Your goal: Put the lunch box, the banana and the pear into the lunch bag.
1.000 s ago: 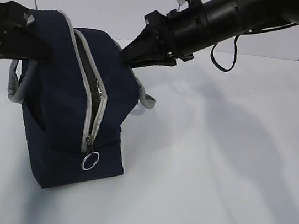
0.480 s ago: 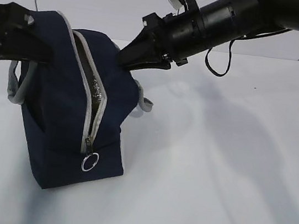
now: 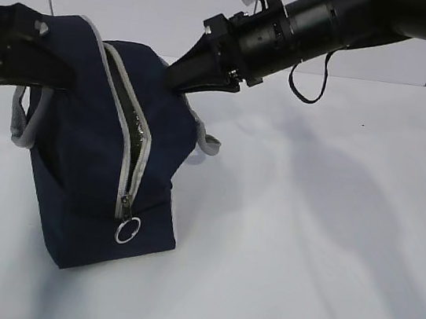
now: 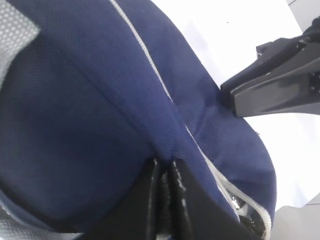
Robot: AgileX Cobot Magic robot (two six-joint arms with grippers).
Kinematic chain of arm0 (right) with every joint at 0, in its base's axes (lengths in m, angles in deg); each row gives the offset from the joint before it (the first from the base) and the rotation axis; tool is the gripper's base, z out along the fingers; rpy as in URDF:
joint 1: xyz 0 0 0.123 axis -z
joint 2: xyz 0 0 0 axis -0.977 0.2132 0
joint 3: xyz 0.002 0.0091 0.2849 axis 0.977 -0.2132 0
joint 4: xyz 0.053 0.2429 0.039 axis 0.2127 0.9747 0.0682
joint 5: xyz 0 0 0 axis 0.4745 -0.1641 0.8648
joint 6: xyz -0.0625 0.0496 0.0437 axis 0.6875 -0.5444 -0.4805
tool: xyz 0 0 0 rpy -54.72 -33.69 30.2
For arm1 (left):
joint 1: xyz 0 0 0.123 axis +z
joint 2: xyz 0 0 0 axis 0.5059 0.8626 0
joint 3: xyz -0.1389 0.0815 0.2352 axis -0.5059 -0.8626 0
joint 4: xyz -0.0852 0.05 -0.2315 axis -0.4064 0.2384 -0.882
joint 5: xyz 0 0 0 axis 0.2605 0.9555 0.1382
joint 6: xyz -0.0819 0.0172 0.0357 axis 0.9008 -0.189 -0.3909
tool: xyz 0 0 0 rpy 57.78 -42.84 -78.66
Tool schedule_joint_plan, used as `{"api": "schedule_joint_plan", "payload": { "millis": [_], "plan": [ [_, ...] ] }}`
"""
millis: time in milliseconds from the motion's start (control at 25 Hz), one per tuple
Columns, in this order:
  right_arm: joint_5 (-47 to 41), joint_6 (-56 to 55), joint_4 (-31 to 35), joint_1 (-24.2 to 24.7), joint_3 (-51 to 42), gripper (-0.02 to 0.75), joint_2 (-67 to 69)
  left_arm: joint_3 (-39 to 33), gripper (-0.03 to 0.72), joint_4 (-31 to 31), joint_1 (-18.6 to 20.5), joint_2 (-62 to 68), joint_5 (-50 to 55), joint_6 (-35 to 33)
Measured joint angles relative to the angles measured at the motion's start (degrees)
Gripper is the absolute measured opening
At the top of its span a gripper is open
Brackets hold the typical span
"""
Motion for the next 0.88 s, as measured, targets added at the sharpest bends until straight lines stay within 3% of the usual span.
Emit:
{"api": "schedule_joint_plan", "payload": {
  "millis": [320, 520, 880],
  "plan": [
    [-0.29, 0.12, -0.49, 0.0, 3.23, 0.314, 0.0, 0.0, -0.001, 0.0, 0.0, 0.0, -0.11, 0.0],
    [2.5, -0.8, -4.5, 0.0, 3.44, 0.328, 0.0, 0.0, -0.001, 0.0, 0.0, 0.0, -0.19, 0.0],
    [3.57, -1.14, -3.88, 0.0, 3.44, 0.328, 1.89, 0.0, -0.001, 0.0, 0.0, 0.0, -0.23, 0.0]
  ]
}}
